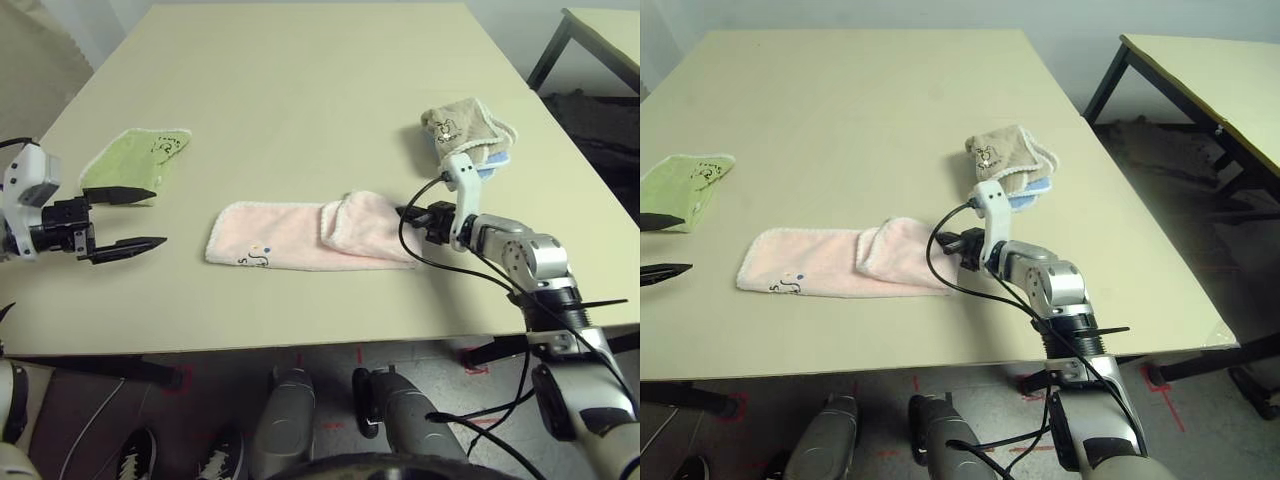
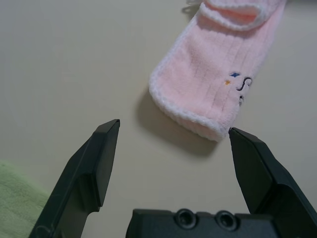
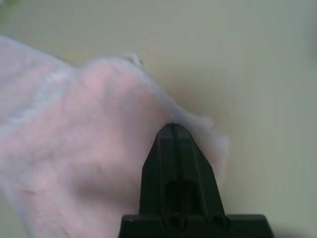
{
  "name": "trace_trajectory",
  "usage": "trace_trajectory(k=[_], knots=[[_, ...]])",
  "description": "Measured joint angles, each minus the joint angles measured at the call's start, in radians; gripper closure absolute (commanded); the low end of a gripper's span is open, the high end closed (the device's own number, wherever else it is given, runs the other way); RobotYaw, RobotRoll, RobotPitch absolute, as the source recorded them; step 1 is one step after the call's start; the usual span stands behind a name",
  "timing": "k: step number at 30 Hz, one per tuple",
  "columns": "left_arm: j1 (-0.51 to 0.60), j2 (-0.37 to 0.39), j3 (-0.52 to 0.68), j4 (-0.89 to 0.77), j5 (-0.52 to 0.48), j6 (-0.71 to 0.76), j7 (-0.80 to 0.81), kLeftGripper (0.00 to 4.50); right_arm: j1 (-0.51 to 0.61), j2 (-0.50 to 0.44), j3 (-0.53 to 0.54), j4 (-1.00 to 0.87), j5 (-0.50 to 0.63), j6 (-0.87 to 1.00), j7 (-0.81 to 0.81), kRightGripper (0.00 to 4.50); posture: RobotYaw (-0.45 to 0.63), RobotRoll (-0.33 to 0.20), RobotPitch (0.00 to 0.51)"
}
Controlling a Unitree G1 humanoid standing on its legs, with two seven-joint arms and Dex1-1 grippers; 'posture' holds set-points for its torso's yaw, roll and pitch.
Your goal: Fold the towel and set it aside.
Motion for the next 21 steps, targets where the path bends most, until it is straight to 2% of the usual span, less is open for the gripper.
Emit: trace_trajectory(k=[2,6,11,13,16,21], knots=[[-0.015,-0.003,0.008,0.0,0.005,0.074,0.001,0.0,-0.012,-0.032,0.002,-0.056,0.004,-0.032,0.055,3.2,0.15,0.0,0.162],[-0.06,0.0,0.0,0.004,0.063,0.429,0.054,0.0,0.003,-0.17,0.014,-0.161,-0.006,-0.23,0.292,1.73,0.13,0.0,0.162],[-0.16,-0.011,-0.079,-0.006,0.154,0.876,0.039,0.0,0.106,-0.297,0.074,-0.193,-0.008,-0.43,0.597,0.01,0.1,0.0,0.159],[-0.2,-0.039,-0.088,0.006,0.174,0.979,0.044,0.0,0.123,-0.323,0.077,-0.193,-0.007,-0.462,0.652,0.01,0.1,0.0,0.159],[-0.242,-0.122,-0.088,0.048,0.199,1.08,0.097,0.0,0.134,-0.353,0.076,-0.195,-0.01,-0.509,0.702,0.01,0.09,0.0,0.159],[-0.288,-0.237,-0.103,0.084,0.225,1.227,0.098,0.0,0.154,-0.354,0.069,-0.206,-0.006,-0.505,0.683,0.01,0.06,0.0,0.159]])
